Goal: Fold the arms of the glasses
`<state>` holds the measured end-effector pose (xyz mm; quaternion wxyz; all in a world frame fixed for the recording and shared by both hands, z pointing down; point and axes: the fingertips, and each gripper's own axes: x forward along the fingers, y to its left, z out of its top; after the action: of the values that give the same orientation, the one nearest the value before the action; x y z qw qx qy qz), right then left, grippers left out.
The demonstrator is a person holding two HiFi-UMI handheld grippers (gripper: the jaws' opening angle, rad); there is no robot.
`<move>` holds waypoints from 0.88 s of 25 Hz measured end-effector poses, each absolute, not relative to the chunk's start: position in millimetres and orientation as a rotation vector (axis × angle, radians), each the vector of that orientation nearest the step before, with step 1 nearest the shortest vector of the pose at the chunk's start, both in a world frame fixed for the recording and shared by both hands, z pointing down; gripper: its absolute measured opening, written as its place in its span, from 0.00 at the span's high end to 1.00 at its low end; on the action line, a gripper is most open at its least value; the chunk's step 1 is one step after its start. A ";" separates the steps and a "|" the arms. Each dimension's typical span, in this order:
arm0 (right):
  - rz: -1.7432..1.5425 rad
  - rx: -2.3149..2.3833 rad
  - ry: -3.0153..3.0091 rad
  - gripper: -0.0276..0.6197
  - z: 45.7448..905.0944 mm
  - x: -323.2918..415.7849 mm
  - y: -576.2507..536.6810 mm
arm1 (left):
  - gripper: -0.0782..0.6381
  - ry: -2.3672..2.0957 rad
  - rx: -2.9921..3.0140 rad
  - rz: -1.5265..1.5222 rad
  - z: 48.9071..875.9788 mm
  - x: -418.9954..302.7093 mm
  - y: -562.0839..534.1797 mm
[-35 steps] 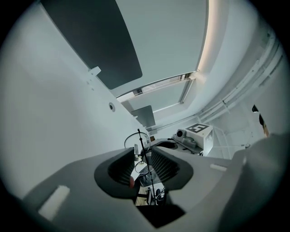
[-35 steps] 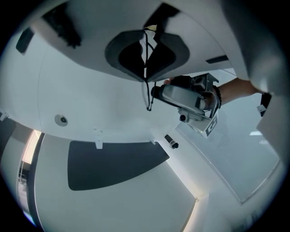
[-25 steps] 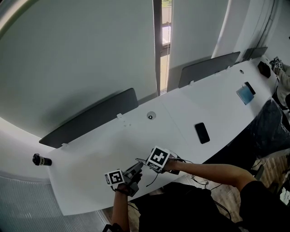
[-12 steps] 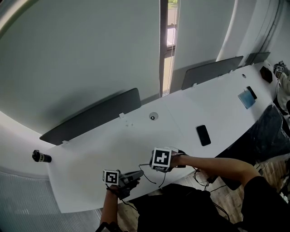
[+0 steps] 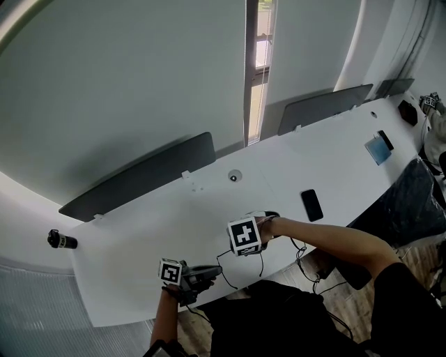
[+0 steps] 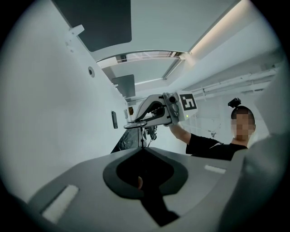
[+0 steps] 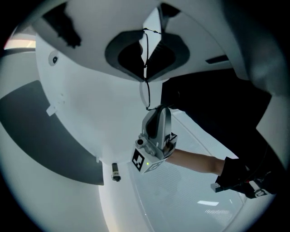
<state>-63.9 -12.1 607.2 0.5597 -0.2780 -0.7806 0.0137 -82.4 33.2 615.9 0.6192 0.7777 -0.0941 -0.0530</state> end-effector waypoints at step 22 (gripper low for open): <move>0.632 -0.132 -1.883 0.92 658.9 -21.3 -61.3 | 0.68 -1.040 2.010 -0.217 652.4 -130.8 22.3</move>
<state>-21.3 -61.3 658.9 0.5443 -0.0556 -0.7936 0.2662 -130.8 22.3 652.4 0.4205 0.8022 -0.4150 -0.0865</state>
